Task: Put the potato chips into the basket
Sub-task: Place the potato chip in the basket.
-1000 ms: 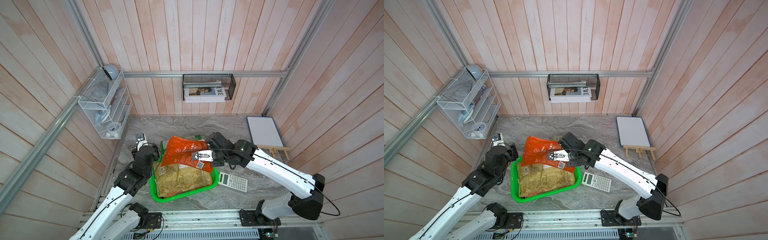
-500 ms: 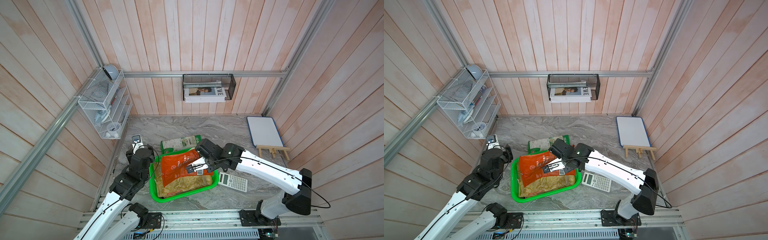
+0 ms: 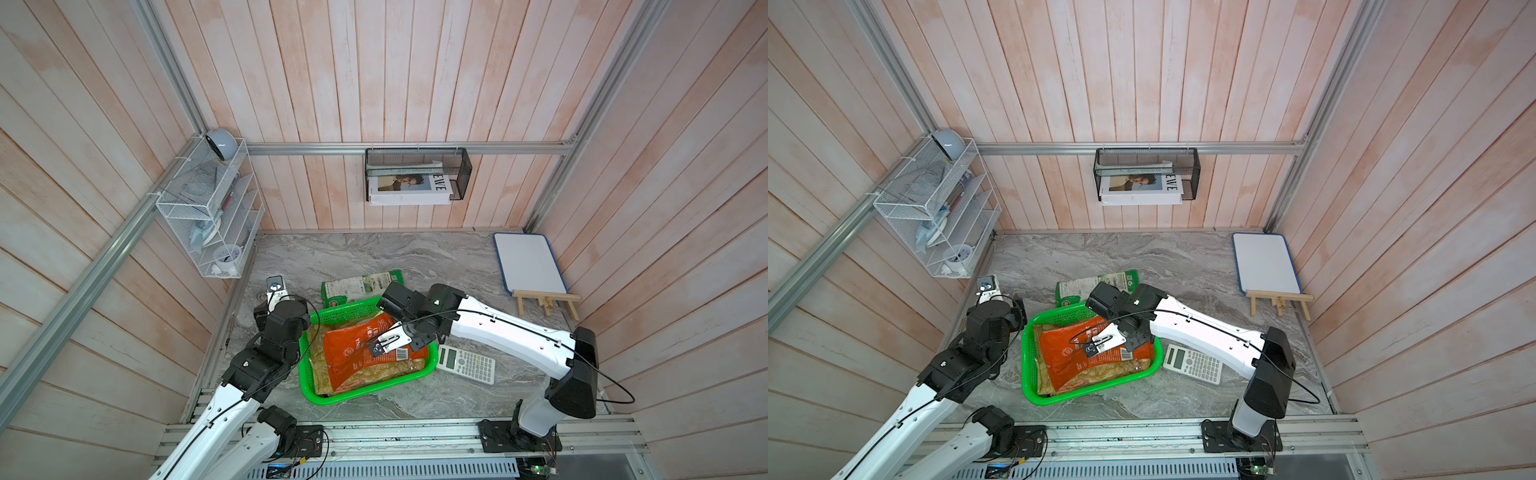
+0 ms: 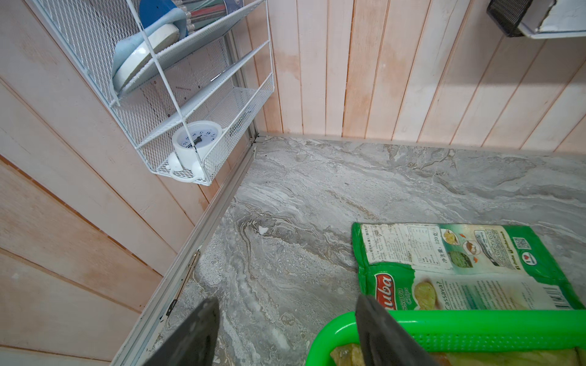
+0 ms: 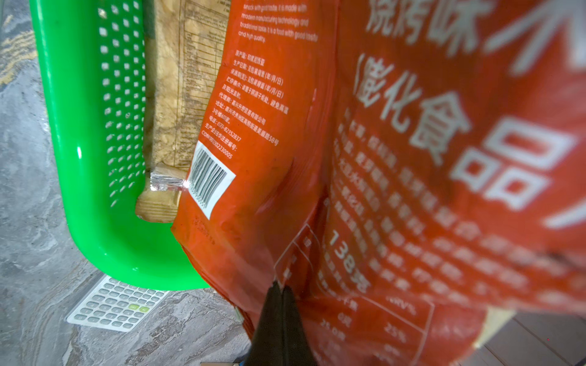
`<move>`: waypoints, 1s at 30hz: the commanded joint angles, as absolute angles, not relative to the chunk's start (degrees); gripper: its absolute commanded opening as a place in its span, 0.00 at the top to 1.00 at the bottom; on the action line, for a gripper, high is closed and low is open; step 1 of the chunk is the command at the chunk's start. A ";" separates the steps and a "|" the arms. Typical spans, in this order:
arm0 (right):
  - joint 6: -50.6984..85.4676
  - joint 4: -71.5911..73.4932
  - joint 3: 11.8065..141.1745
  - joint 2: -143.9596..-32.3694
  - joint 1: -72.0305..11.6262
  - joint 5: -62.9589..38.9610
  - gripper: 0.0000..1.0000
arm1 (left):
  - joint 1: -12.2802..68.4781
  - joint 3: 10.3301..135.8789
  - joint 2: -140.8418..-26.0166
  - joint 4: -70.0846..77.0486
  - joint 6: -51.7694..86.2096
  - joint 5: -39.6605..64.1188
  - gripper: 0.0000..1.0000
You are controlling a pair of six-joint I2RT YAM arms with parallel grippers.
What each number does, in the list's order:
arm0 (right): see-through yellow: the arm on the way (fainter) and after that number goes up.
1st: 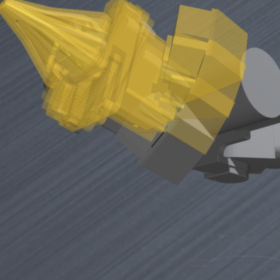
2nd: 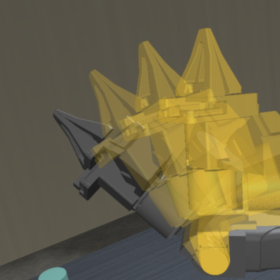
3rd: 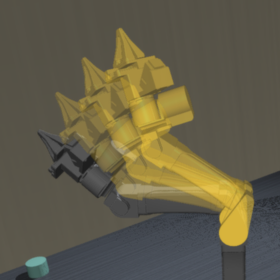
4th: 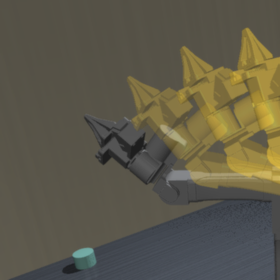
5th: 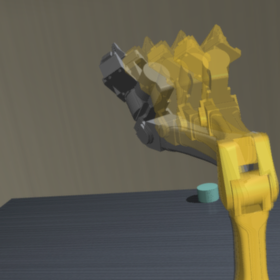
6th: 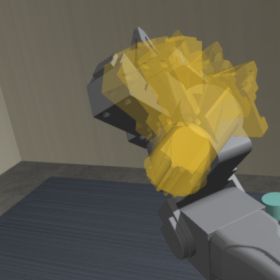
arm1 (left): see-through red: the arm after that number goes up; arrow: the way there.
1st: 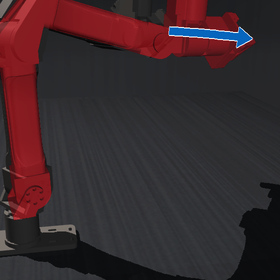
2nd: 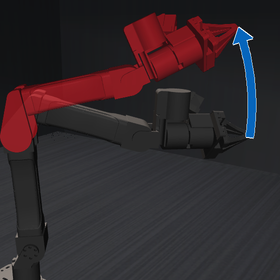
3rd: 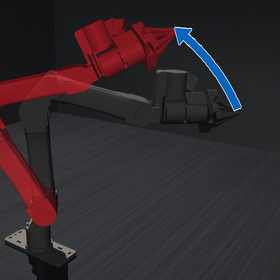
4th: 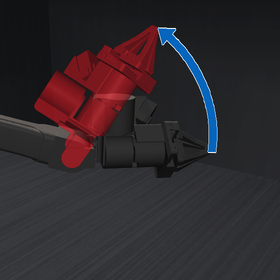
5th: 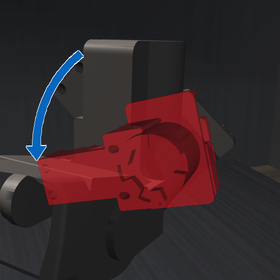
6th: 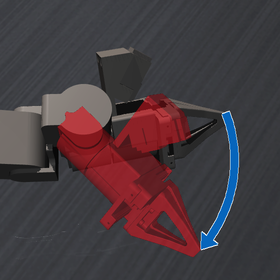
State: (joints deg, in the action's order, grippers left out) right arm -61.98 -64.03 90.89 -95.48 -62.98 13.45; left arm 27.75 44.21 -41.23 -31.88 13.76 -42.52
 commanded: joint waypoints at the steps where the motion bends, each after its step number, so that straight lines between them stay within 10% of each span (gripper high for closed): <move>1: -62.58 -66.31 93.93 -96.29 -63.34 12.14 1.00 | 27.42 43.59 -39.96 -33.36 14.59 -44.02 0.27; 30: -58.42 -68.37 94.68 -99.23 -65.57 9.65 1.00 | 26.98 41.22 -41.57 -32.77 16.72 -44.97 0.25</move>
State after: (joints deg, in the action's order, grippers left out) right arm -58.15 -70.24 95.33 -97.56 -66.15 12.27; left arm 27.35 41.43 -41.63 -33.65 17.19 -44.38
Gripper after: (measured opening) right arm 0.039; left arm 0.748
